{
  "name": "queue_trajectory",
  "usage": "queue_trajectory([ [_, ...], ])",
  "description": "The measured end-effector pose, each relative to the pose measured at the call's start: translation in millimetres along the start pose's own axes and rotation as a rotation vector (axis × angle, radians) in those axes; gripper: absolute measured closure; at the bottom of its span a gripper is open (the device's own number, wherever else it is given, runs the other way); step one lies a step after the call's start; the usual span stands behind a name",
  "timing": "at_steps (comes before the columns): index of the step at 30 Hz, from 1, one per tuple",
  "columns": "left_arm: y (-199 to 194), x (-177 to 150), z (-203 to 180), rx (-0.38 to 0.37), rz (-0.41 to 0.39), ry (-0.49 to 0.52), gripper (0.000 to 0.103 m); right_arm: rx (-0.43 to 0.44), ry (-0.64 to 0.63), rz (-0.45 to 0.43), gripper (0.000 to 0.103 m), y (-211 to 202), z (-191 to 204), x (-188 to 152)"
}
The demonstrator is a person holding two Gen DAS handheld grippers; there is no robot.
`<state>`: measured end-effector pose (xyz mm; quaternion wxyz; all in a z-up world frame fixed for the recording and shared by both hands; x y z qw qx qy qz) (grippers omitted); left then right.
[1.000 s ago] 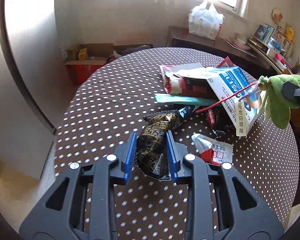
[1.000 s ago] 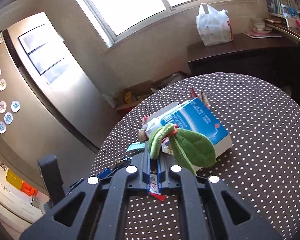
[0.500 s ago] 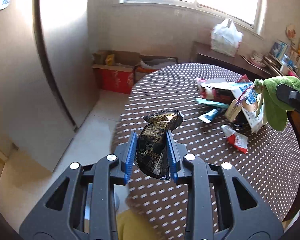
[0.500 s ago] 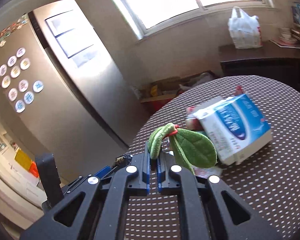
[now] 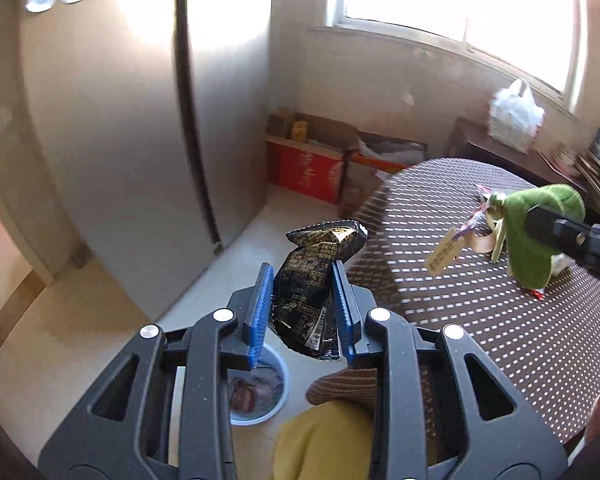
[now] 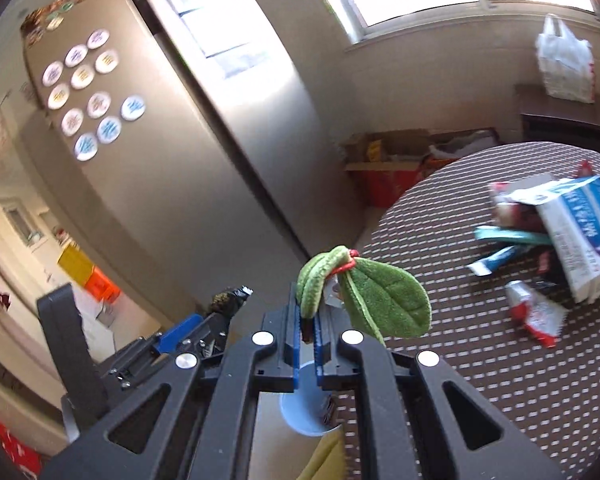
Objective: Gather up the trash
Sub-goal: 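Carry the black wrapper and green sponge over the wastebasket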
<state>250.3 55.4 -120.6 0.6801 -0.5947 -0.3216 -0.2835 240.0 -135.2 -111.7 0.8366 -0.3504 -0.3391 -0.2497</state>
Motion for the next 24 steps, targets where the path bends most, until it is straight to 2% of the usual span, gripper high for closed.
queue_trajectory([
  [12,-9.8,-17.0,95.9,0.114,-0.006,-0.132,0.074,0.072,-0.111,0.153,0.097,77.2,74.6,-36.9],
  [18,6.7,-32.2,122.9,0.14,0.045,-0.179,0.074,0.08,-0.15,0.228,0.097,115.8,97.9,-59.3],
  [24,34.7,-51.7,136.5,0.141,0.115,-0.185,0.074,0.074,-0.148,0.299,0.097,150.7,105.7,-78.6],
])
Point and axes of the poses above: each gripper's, at about its wrist camera, not at the fingertips, and y roughly the way its jaws point, z to its left, x to its top, the point moved 6 cm from there along y, roughly the way its jaws point, and after that the axes turned 10 degrees about x, right-handed, at the moved point
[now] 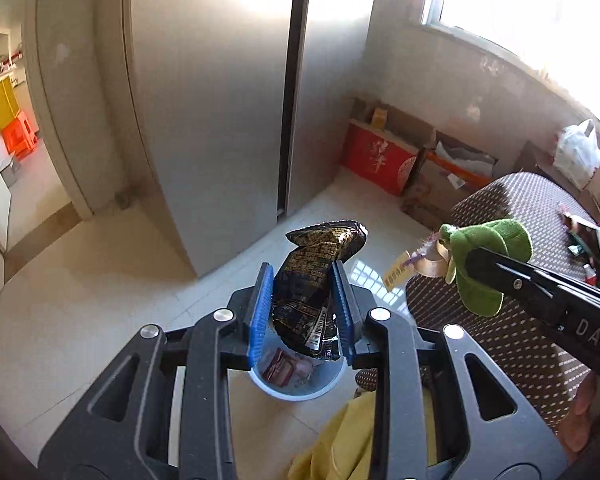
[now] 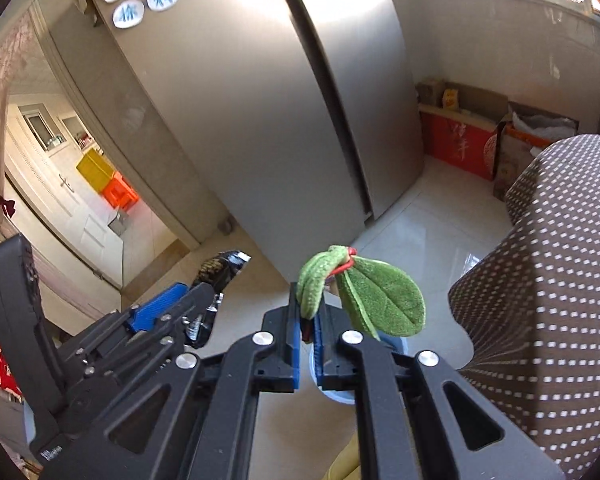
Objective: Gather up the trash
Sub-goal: 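Carry the black wrapper and green sponge over the wastebasket, then open both tools to drop the wrapper and sponge into the wastebasket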
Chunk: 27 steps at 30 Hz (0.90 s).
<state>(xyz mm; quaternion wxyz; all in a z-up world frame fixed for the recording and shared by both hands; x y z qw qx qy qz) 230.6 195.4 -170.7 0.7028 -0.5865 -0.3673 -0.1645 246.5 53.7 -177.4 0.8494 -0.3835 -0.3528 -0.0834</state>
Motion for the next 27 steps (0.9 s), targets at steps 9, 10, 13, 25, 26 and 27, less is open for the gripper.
queue_trajectory([
  [9,44.7,-15.0,3.7,0.035,0.052,0.028,0.042,-0.036,0.024,0.052,0.097,32.0,-10.4,-2.3],
  [10,48.8,-16.6,5.1,0.028,0.065,0.021,0.042,-0.04,0.025,0.054,0.097,33.8,-11.4,-2.3],
  [13,56.8,-18.4,8.9,0.04,0.084,0.011,0.042,-0.045,0.027,0.059,0.097,37.4,-13.3,-2.1],
  [25,46.3,-21.7,41.3,0.11,0.082,-0.032,0.042,-0.004,-0.003,0.119,0.097,76.2,12.9,-7.0],
  [26,45.2,-22.0,45.1,0.119,0.082,-0.035,0.042,-0.008,-0.003,0.125,0.097,79.0,13.0,-7.8],
  [27,44.6,-22.3,48.5,0.125,0.083,-0.038,0.042,-0.01,0.001,0.13,0.097,81.4,12.5,-8.9],
])
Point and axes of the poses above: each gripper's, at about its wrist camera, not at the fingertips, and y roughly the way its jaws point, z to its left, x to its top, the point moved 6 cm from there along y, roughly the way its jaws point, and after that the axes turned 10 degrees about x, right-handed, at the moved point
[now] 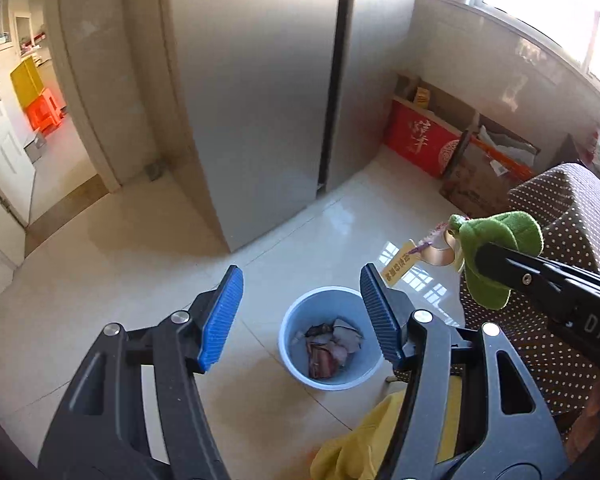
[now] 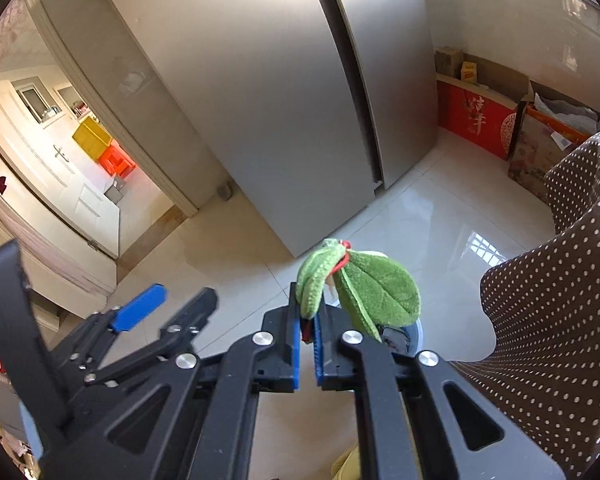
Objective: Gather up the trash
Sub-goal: 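Open both tools to drop the wrapper and sponge into the wastebasket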
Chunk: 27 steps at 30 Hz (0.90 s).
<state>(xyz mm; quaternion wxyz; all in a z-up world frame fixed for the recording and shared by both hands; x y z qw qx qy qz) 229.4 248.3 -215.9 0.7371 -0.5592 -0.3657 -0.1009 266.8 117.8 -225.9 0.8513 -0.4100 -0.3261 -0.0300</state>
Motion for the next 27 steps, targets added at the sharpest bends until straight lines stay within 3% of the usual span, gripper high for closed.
queue_trajectory([
  [6,-0.8,-3.8,12.6,0.016,0.005,-0.009,0.042,0.004,0.034,0.05,0.089,17.5,-5.8,-4.6],
  [7,-0.8,-5.3,13.2,0.018,0.008,-0.009,0.042,0.006,0.047,0.063,0.084,19.8,-9.6,-5.2],
  [9,-0.9,-6.9,11.8,0.017,0.013,-0.011,0.042,-0.002,0.052,0.069,0.055,21.5,-11.7,-6.5],
  [10,-1.1,-7.9,11.6,0.018,0.014,-0.012,0.041,-0.014,0.051,0.065,0.051,21.7,-12.4,-7.2],
  [20,-5.3,-9.7,5.6,0.012,0.012,-0.003,0.041,-0.024,0.051,0.055,0.05,11.2,-20.6,-11.1],
  [27,-24.4,-5.0,-13.0,-0.006,-0.021,0.017,0.041,-0.029,0.039,0.015,0.05,-19.3,-26.4,-12.3],
])
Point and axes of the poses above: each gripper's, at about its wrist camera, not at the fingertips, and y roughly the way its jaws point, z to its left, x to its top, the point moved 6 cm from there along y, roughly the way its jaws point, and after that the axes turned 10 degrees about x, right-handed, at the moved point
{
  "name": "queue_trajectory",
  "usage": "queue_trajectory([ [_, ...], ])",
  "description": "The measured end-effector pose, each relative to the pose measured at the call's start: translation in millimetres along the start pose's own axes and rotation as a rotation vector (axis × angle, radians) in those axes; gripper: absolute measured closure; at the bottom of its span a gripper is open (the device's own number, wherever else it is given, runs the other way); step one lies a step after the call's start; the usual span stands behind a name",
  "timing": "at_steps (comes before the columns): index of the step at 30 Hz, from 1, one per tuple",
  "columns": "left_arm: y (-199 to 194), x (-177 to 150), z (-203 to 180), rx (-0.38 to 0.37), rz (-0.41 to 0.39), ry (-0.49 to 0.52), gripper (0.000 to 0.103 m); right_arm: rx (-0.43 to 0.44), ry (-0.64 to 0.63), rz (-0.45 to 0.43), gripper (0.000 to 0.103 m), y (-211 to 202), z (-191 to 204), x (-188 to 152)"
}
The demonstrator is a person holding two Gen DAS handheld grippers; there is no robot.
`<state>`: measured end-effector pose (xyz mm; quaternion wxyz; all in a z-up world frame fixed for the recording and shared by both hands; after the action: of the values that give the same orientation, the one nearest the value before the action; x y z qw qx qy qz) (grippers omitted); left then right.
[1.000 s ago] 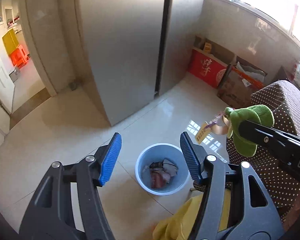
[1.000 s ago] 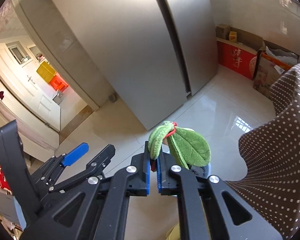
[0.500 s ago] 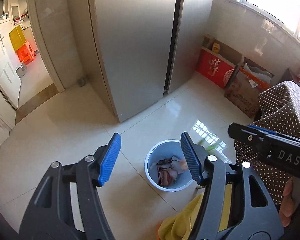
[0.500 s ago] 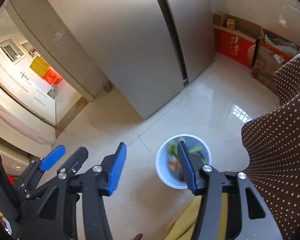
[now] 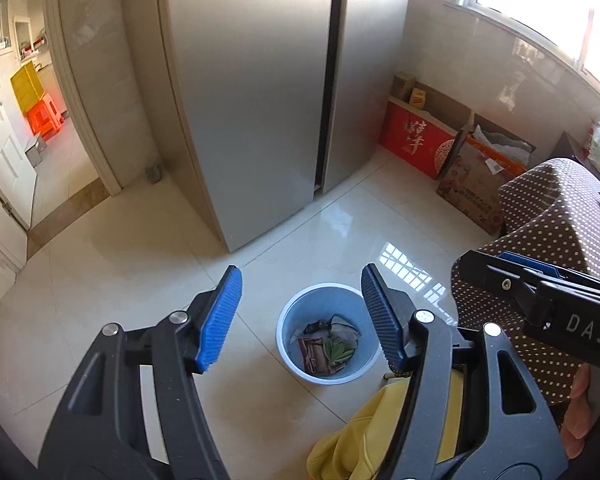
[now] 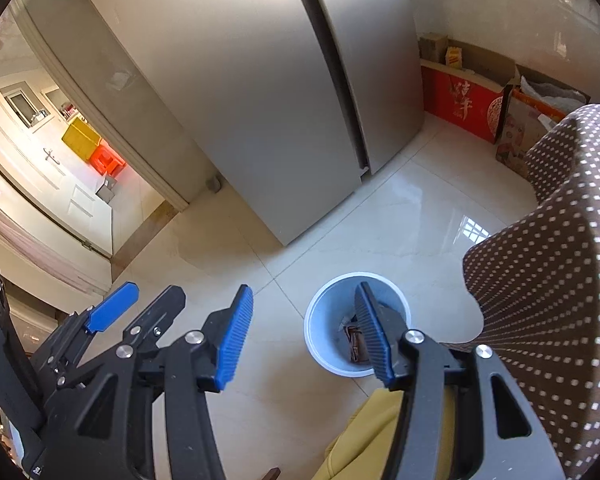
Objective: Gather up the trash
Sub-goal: 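Open both tools to drop the wrapper and sponge into the wastebasket, then move both open tools back over the table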
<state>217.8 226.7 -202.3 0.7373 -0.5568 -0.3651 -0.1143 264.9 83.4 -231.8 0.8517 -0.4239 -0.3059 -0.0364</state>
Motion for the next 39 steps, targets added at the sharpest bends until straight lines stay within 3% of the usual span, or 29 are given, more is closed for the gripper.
queue_trajectory([
  [8,-34.3,13.0,-35.0,-0.046,-0.069,0.038,0.038,-0.033,-0.014,-0.1,0.049,-57.8,-15.6,5.9],
  [15,-69.7,26.1,-88.1,-0.119,-0.132,0.092,0.036,-0.097,0.014,-0.199,0.044,-115.9,-44.8,3.0],
  [20,-89.7,29.1,-129.8,-0.175,-0.162,0.133,0.036,-0.176,0.043,-0.272,0.041,-160.5,-77.5,-3.5],
  [26,-105.5,25.5,-180.7,-0.253,-0.176,0.179,0.034,-0.303,0.111,-0.342,0.026,-208.9,-128.5,-17.2],
  [35,-114.6,12.8,-250.2,-0.331,-0.166,0.265,0.029,-0.489,0.225,-0.343,0.021,-253.3,-205.1,-46.7],
  [39,-112.3,6.3,-269.0,-0.346,-0.15,0.298,0.028,-0.507,0.264,-0.315,0.021,-251.5,-224.7,-56.3],
])
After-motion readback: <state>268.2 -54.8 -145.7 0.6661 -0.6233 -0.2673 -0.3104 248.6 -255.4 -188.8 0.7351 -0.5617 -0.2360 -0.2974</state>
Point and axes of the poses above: each gripper's, at about its wrist camera, not at the fingertips, and y roughly the way its jaws point, z to its left, x to its top, the point moved 6 cm from there along y, roughly the way its jaws point, and after that the axes turned 10 degrees about x, right-handed, at the moved point
